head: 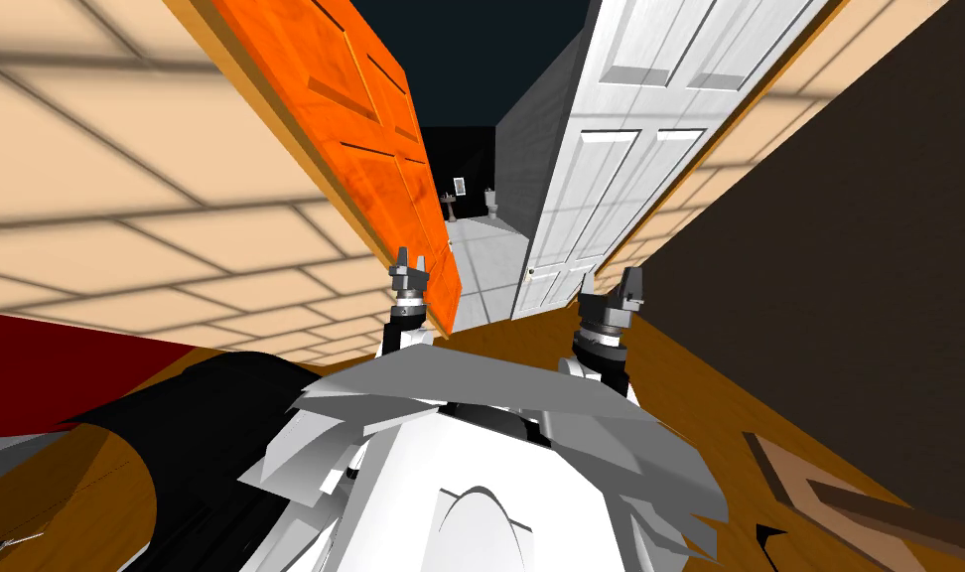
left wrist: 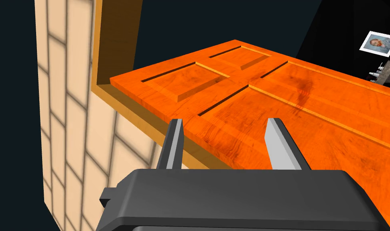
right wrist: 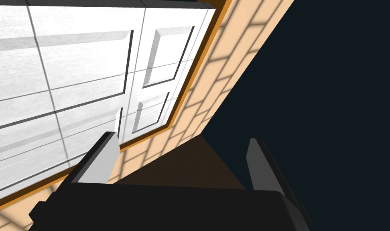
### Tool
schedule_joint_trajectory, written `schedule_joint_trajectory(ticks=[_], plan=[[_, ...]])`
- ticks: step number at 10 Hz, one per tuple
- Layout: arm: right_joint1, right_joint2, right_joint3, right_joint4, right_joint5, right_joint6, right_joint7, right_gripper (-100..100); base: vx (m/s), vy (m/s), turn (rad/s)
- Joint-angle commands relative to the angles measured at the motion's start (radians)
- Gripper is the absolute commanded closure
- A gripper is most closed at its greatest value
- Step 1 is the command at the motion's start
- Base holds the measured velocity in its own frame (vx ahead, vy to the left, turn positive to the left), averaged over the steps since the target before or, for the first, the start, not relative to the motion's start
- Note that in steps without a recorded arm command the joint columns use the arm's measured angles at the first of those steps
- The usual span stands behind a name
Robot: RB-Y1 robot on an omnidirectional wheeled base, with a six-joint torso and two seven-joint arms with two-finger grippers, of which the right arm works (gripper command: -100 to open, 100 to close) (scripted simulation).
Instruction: Push the door open
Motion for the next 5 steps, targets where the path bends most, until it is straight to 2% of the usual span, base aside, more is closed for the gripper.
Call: schedule_joint_trajectory(ticks=[1,5], plan=[[-0.01,-0.001,0.011,0.043,0.004,-0.004,0.002,-100,0.093,-0.07,0.059],[-0.036,-0.011,0.027,0.163,0.009,-0.016,0.002,-100,0.094,-0.069,0.07]])
